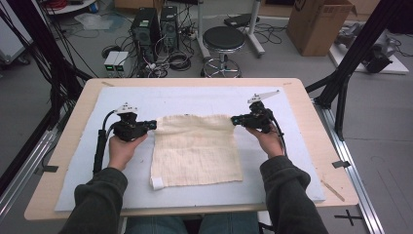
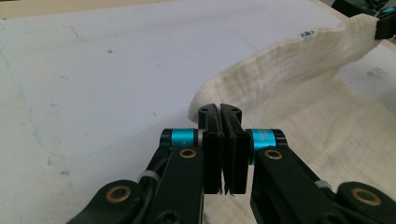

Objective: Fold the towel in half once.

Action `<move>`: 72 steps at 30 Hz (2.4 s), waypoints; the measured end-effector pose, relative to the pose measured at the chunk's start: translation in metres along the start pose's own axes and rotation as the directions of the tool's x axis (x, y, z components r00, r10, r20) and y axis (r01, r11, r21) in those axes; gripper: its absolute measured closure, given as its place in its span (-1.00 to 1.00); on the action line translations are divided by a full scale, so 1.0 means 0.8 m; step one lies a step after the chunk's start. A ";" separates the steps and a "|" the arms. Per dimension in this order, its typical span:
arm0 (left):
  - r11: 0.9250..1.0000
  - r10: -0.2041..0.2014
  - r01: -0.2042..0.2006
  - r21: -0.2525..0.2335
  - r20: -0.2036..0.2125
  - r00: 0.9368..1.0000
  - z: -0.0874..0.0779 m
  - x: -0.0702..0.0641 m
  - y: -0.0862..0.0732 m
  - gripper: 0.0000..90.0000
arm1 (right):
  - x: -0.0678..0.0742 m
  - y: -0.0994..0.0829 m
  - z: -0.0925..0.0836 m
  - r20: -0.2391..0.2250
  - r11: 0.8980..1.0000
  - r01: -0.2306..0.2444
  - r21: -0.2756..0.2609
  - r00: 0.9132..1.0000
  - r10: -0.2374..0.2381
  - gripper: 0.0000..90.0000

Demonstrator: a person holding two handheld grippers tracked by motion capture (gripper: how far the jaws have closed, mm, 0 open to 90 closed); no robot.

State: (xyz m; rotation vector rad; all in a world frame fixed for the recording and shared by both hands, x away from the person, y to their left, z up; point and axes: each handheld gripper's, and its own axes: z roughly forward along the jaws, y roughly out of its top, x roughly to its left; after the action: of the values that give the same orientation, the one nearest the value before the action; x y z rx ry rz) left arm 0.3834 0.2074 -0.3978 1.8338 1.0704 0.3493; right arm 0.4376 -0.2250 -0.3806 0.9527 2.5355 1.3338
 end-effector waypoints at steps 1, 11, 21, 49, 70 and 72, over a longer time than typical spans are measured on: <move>1.000 0.000 0.000 0.000 0.000 1.000 0.000 0.000 0.000 0.94 | 0.003 -0.002 -0.001 -0.005 1.000 0.001 0.003 1.000 -0.001 0.91; 0.999 0.053 -0.053 -0.007 0.026 0.998 -0.021 -0.017 -0.016 0.94 | 0.025 -0.007 -0.011 -0.028 0.998 0.051 0.028 0.998 -0.050 0.91; 0.995 0.095 -0.095 0.008 0.059 0.994 -0.041 -0.030 -0.036 0.93 | 0.044 -0.028 -0.021 -0.054 0.996 0.069 0.052 0.996 -0.066 0.91; 0.984 0.156 -0.166 0.063 0.133 0.979 -0.064 -0.054 -0.088 0.93 | 0.075 -0.082 -0.033 -0.106 0.992 0.094 0.086 0.991 -0.085 0.91; 0.985 0.151 -0.165 0.042 0.222 0.963 -0.071 -0.065 -0.091 0.60 | 0.087 -0.102 -0.045 -0.176 0.993 0.098 0.062 0.981 -0.086 0.53; 0.982 0.152 -0.173 0.071 0.237 0.960 -0.063 -0.070 -0.091 0.60 | 0.097 -0.106 -0.029 -0.208 0.984 0.139 0.113 0.971 -0.114 0.50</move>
State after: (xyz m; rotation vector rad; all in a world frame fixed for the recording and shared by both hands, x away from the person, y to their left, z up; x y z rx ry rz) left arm 0.2811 0.2050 -0.4217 1.9956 0.7891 0.1796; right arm 0.3270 -0.2316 -0.4189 0.6918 2.8085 1.3054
